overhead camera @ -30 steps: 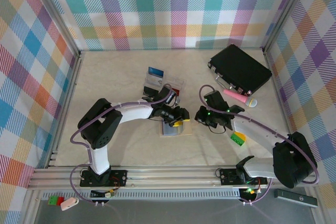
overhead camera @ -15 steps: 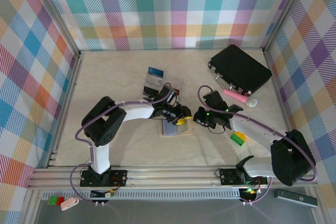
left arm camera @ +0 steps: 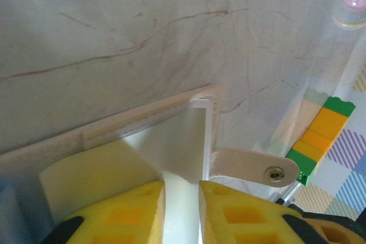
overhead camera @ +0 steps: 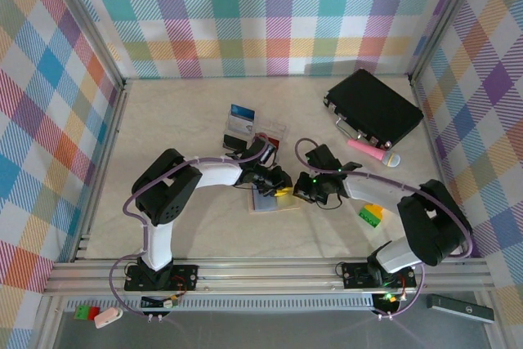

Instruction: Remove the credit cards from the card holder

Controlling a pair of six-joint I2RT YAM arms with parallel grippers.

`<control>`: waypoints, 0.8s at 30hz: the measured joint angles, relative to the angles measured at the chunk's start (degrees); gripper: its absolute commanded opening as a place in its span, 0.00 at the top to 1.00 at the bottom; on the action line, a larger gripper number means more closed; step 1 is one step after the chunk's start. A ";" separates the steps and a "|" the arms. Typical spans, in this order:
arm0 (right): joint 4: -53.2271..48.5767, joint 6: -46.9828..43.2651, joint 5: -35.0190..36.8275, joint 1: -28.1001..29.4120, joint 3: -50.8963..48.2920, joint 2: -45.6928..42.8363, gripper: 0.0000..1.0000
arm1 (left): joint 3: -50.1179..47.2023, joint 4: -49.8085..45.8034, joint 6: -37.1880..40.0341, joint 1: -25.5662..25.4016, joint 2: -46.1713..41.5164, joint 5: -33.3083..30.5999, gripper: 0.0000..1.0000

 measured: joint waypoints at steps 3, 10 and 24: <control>0.70 0.02 -0.44 0.13 0.35 1.84 0.92 | 0.00 -0.57 0.33 0.00 -0.02 -0.24 0.87; 1.05 0.44 -0.57 0.13 0.35 4.24 0.93 | 0.00 -4.28 0.68 0.11 -3.67 -1.68 0.88; 1.03 1.09 -0.66 0.15 0.59 5.60 0.92 | -5.46 -18.78 5.86 6.36 -17.66 -11.80 0.60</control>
